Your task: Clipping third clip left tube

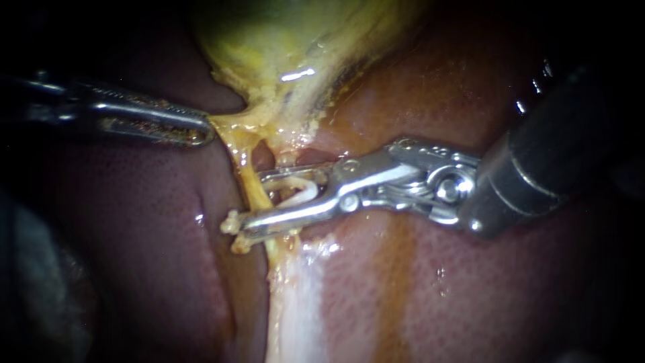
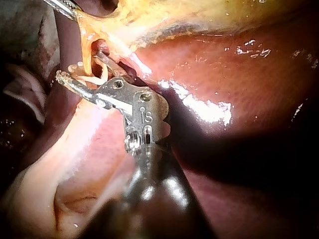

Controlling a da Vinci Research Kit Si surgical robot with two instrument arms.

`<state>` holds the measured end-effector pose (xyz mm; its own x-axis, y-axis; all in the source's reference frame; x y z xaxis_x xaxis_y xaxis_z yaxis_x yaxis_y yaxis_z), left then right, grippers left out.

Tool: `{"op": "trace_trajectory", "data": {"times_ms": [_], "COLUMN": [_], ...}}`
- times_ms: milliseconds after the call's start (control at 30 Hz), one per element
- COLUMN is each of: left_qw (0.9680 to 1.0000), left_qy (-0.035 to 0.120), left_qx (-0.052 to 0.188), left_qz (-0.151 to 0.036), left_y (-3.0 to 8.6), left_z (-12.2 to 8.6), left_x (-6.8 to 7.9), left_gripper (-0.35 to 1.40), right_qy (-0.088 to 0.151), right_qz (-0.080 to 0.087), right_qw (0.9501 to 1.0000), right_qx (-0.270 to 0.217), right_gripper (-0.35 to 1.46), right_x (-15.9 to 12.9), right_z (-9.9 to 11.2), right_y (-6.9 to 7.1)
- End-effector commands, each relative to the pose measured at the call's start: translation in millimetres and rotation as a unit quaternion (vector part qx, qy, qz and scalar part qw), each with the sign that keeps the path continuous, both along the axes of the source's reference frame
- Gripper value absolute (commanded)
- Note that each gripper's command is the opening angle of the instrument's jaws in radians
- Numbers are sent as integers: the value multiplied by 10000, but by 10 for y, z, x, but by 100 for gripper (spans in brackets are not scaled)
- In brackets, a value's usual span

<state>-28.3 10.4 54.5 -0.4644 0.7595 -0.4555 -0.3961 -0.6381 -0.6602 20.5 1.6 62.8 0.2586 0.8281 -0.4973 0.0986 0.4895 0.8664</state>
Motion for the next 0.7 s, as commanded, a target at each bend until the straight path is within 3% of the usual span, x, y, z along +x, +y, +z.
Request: {"op": "trace_trajectory", "data": {"times_ms": [33,367,700], "left_qw": [10000,10000,10000], "left_qy": [1,1,1], "left_qx": [0,0,0], "left_qz": [0,-1,0], "left_y": [0,0,0], "left_z": [0,0,0], "left_x": [0,0,0], "left_gripper": [-35,-35,-35], "right_qy": [-10,166,414], "right_qz": [3,149,339], "right_qw": [10000,9997,9982], "right_qx": [26,109,254], "right_gripper": [49,49,49], "right_x": [4,23,38], "right_z": [0,-1,-20], "right_y": [0,3,24]}}
